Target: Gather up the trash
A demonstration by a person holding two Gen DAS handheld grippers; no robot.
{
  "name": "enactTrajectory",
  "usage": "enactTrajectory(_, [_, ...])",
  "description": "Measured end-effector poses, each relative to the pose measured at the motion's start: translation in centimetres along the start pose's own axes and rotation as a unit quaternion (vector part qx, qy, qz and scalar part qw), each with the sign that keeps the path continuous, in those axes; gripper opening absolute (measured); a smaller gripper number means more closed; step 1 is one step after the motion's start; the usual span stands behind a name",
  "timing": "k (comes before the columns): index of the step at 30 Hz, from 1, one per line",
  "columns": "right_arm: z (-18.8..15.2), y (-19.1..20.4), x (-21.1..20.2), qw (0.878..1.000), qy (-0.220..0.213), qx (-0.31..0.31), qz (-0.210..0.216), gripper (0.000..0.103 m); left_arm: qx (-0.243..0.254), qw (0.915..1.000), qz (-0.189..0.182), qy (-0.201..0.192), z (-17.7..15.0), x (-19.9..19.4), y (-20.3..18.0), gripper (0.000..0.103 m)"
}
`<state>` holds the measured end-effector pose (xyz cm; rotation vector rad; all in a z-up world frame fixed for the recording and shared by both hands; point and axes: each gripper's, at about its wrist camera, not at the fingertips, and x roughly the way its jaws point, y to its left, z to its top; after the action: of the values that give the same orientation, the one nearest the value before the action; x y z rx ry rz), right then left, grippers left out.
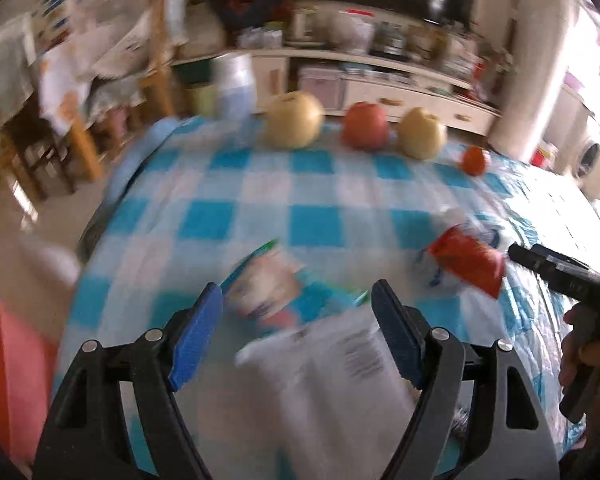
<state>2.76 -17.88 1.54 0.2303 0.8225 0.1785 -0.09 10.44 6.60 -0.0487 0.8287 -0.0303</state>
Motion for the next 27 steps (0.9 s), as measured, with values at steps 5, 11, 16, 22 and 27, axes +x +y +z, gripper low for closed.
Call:
enactTrajectory(5, [1.2,0.2,1.0,1.000,-0.016,-0.010,-0.007,0.095,-0.068,0.9972,-0.025,0.020,-2.6,0.0,2.0,0.078])
enactTrajectory(11, [2.3,-0.4,2.6,1.000,-0.014,-0.012,-0.010,0.095,-0.023,0.9994,-0.014,0.023,-4.2,1.0,-1.6,0.078])
enactTrajectory(16, [2.4,0.3,4.3,0.999,0.004,-0.032,0.001,0.095,0.003,0.9997,0.011,0.020,-4.7,1.6,-2.8,0.079])
enactTrajectory(22, [2.2,1.3,5.1,0.998,0.023,-0.052,0.013,0.095,0.000,0.9998,0.011,0.019,-4.6,2.1,-2.3,0.084])
enactTrajectory(27, [1.8,2.3,4.8,0.997,0.039,-0.065,0.032,0.077,-0.009,0.9995,0.001,0.029,-4.5,2.5,-1.4,0.089])
